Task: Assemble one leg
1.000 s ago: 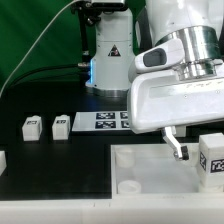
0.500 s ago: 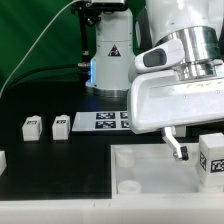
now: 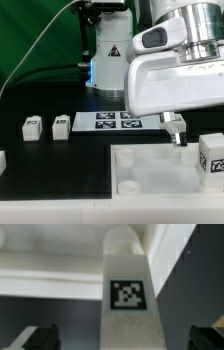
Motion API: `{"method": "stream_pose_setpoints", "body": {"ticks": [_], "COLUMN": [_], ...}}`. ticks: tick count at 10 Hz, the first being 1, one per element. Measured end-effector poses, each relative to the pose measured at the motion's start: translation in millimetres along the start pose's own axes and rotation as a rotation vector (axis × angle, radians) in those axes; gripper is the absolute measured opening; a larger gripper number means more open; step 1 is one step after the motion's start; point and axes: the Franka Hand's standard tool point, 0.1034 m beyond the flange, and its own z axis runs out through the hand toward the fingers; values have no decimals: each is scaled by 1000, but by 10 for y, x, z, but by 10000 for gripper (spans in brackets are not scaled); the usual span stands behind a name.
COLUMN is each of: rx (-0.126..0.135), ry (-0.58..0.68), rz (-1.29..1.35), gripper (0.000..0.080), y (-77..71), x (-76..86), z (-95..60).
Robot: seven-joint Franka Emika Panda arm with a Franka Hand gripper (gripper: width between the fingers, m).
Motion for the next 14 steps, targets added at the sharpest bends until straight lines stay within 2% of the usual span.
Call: {"method": "stream_pose_setpoints", "body": {"ticks": [1, 3, 4, 5, 6, 9, 11, 12, 14], "rx": [19, 47, 65, 76, 73, 70, 69, 68, 66], "ry": [-122, -269, -404, -441, -412, -395, -395, -394, -394], "rz": [5, 16, 24, 23, 24, 27, 27, 28, 38], "gripper": [649, 649, 649, 649, 649, 649, 388, 296, 297], "y": [-2, -24, -47, -47, -33, -30, -30, -20, -13], "x": [34, 93, 35, 144, 204, 140, 139, 142, 141], "z": [-33, 43, 39, 56, 97, 172, 173, 173, 173]}}
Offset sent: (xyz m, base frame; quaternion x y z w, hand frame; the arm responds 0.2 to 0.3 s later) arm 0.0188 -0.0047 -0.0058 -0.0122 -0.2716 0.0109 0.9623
